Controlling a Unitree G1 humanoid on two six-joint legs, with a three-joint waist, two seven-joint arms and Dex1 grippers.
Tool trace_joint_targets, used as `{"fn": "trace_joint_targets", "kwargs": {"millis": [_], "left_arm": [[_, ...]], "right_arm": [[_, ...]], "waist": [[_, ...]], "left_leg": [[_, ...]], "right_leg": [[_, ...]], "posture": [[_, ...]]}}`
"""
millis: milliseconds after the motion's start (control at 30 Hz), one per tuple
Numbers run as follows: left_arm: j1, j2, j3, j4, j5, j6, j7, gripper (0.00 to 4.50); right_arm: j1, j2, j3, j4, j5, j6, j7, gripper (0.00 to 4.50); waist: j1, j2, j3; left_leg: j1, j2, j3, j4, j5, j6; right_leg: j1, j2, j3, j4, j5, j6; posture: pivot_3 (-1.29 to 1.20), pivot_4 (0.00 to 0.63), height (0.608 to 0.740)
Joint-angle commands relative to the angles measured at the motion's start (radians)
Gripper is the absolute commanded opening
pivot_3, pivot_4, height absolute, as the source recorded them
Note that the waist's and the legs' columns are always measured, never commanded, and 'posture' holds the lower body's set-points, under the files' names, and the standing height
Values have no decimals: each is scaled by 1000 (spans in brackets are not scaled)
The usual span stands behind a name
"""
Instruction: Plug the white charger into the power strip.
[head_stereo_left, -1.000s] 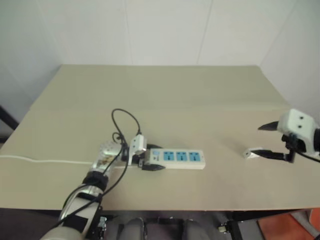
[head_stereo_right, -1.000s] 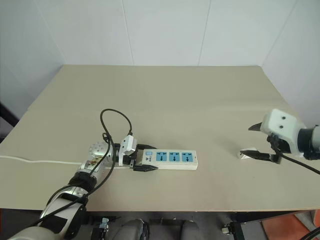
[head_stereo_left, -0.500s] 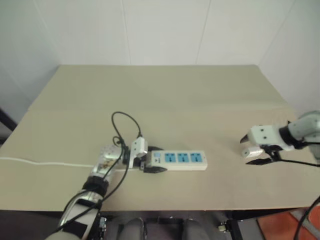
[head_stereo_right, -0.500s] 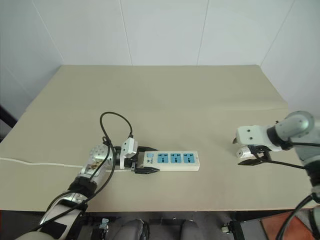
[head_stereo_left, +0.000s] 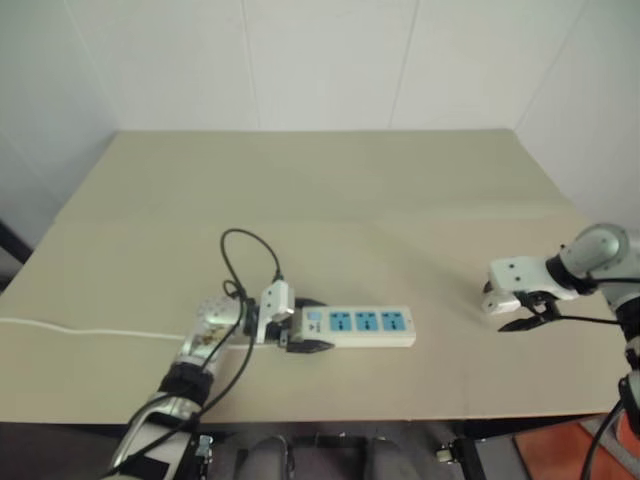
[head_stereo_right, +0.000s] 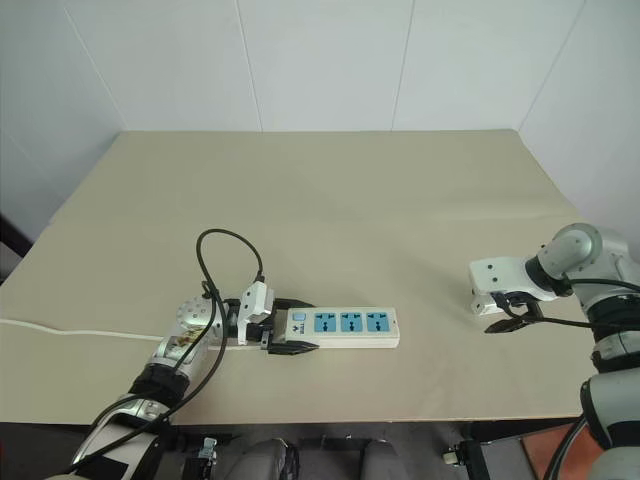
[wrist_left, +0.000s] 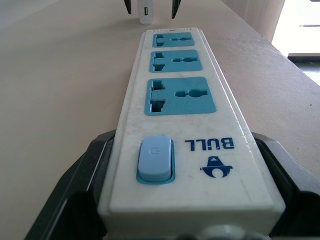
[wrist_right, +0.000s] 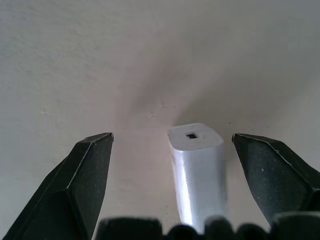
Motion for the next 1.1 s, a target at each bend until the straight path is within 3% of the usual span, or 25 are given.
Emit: {"fn": "trace_joint_targets", "kwargs": {"millis": [33, 133, 200, 533, 767, 833, 967, 1100], "left_arm": [[17, 5, -26, -14, -1, 13, -8, 3342], [15, 9, -25, -17, -3, 15, -6, 3342], [15, 10, -23, -18, -4, 15, -2, 3342], [41, 22, -24, -56, -8, 31, 17, 3342], [17, 22, -24, -35, -3, 30, 19, 3342], [7, 22, -25, -25, -1, 26, 17, 3342], [-10, 19, -27, -5, 4, 23, 13, 3342], [-27, 19, -34, 20, 7, 15, 8, 3342]], "right_arm": [[-40, 16, 7, 40, -32, -29, -4, 4500], [-49, 38, 20, 79, -62, -42, -10, 4500], [-57, 51, 26, 105, -81, -52, -21, 4108], [-104, 88, 45, 204, -151, -96, -86, 1185], [-146, 118, -28, 183, -72, -79, -121, 1183], [-165, 165, -120, 92, 61, 35, -72, 1183], [-105, 311, -364, -386, 467, 540, -137, 1183], [69, 441, -481, -791, 662, 812, -369, 1183]], "waist": [[-4, 0, 0], [-5, 0, 0], [-6, 0, 0], [-13, -4, -2], [-19, -4, -3], [-26, -3, -2], [-31, 1, 1], [10, -4, -4]], "left_leg": [[0, 0, 0, 0, 0, 0], [1, 0, 0, 0, 0, 0], [1, 0, 0, 0, 0, 0], [6, 0, 0, 0, 0, -1], [7, 1, 0, 1, 1, -1], [6, 1, 1, 0, 1, -2], [3, 2, 0, 0, 1, -2], [-7, 2, -5, 0, 1, -2]], "right_leg": [[0, 0, 0, 0, 0, 0], [0, 0, 0, 0, 0, 0], [1, 0, 0, 0, 0, 0], [5, 0, 2, 1, 2, -1], [5, 0, 2, 1, 3, -1], [4, 0, 4, 2, 3, -1], [-2, 0, 6, 5, 3, -2], [-11, 0, -1, 12, 3, -1]], "posture": [[0, 150, 740], [0, 150, 740], [0, 150, 740], [0, 150, 740], [0, 150, 740], [0, 150, 740], [0, 150, 740], [0, 150, 740]]}}
